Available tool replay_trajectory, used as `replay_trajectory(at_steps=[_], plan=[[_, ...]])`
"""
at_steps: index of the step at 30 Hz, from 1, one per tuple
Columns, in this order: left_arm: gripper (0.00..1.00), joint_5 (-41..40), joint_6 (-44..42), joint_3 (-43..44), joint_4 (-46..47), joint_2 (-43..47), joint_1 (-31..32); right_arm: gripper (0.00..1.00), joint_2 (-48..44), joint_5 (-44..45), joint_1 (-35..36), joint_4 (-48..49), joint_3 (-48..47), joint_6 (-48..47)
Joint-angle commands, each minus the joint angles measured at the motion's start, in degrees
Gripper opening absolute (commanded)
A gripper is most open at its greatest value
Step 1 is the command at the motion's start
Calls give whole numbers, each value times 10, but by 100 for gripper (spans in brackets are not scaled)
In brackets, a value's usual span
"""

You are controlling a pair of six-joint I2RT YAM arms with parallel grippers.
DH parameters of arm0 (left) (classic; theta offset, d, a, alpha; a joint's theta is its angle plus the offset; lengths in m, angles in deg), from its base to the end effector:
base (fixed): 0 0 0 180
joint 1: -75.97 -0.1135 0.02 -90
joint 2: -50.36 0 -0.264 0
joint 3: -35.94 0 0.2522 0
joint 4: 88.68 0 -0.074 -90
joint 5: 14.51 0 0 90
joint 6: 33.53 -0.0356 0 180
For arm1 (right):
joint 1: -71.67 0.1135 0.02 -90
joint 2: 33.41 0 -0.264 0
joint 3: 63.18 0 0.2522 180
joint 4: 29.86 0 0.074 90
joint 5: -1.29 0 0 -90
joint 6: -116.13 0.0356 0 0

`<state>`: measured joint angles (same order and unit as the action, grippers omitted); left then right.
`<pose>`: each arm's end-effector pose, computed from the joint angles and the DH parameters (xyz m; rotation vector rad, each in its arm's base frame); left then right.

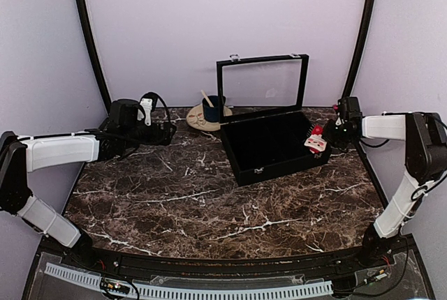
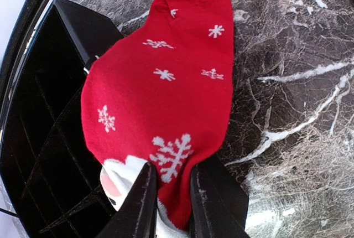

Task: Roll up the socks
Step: Pick up the sock from the storage box.

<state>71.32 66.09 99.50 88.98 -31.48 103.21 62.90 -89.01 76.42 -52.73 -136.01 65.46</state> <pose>0.2897 -0.1462 0.2572 0.2496 1.9303 -0.3586 0.3547 0.0297 0.1961 0.7144 2.3037 0.3683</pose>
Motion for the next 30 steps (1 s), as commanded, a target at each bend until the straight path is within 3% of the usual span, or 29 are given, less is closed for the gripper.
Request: replay_trajectory(at_steps=[1,10,12,18,30], plan=[[95,-1,-6,18,2,-1,3,18,-24,3,-1,-11,-10,3],[95,3,-3,15,7,2,2,24,-38,4,-1,-24,-9,1],[95,3,-3,12,8,4,2,22,-41,3,-1,-22,-6,1],[95,4,2,4,10,10,2,0,-44,-1,-1,-20,0,-1],[94,1,12,-3,13,20,4,0,-109,-29,-1,12,9,-2]])
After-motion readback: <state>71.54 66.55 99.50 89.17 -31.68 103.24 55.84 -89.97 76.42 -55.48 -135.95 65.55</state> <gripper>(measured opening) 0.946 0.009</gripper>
